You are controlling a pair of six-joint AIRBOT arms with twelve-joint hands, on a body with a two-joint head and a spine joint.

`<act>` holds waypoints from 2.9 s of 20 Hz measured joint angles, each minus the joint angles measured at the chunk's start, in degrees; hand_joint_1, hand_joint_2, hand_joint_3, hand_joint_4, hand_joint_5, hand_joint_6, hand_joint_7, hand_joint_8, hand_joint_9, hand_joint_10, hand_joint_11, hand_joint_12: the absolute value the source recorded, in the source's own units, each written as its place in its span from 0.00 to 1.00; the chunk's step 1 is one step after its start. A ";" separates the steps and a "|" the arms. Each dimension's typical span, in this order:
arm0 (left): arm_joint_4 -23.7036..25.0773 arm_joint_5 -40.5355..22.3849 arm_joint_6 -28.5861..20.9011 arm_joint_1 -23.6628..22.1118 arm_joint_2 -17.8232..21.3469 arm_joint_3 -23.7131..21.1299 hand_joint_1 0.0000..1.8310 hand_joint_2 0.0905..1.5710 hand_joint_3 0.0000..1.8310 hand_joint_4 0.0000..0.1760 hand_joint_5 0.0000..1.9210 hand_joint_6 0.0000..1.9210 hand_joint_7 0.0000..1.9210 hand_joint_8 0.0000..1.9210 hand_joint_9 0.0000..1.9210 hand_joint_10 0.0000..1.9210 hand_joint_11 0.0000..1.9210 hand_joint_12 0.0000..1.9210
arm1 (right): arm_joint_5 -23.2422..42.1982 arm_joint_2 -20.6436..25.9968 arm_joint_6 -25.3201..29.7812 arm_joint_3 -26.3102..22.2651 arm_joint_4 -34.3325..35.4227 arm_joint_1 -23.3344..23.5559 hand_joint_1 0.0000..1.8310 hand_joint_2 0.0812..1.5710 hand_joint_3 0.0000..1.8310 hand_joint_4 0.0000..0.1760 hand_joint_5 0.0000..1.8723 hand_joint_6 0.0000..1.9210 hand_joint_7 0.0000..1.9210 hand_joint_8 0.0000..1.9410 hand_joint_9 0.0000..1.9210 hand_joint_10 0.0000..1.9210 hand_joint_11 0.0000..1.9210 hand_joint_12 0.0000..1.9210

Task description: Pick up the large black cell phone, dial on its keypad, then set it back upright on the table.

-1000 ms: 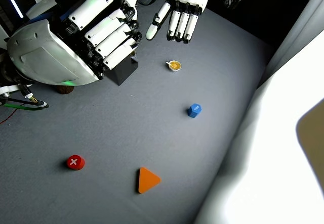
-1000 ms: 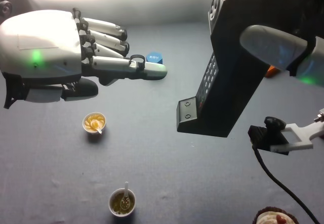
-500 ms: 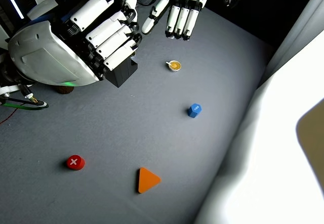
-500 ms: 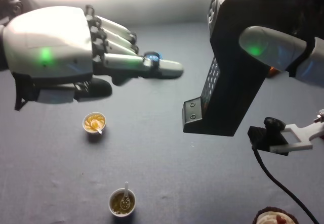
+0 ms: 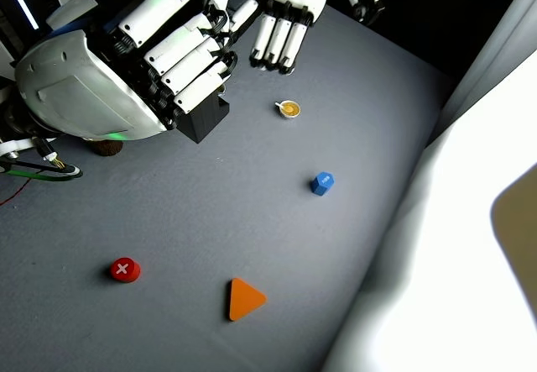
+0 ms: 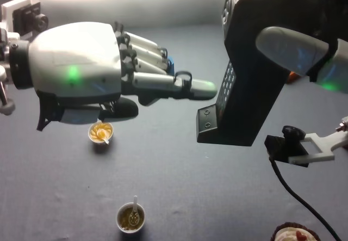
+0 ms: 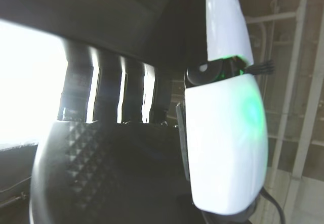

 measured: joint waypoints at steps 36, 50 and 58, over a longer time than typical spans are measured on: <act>-2.05 -2.71 0.07 1.77 3.06 2.91 0.70 0.83 0.00 1.00 0.01 0.00 0.30 0.87 0.28 1.00 0.30 1.00 | -0.24 -1.84 1.05 9.64 4.66 -2.89 0.81 0.69 0.00 0.00 0.55 0.39 0.47 0.51 0.47 0.62 0.39 0.86; -2.08 -3.23 0.07 1.75 3.48 2.12 0.71 0.79 0.00 0.53 0.12 0.01 0.35 0.80 0.30 1.00 0.23 1.00 | 0.31 -4.26 1.60 14.01 4.50 -5.86 0.81 0.70 0.00 0.00 0.53 0.43 0.45 0.53 0.45 0.63 0.40 0.86; -1.79 -3.23 0.13 1.36 3.48 1.92 0.21 0.77 0.00 0.00 0.29 0.00 0.38 0.02 0.37 0.09 0.18 0.50 | 0.90 -5.44 1.66 15.06 4.37 -6.34 0.81 0.71 0.00 0.00 0.51 0.45 0.45 0.54 0.45 0.64 0.40 0.86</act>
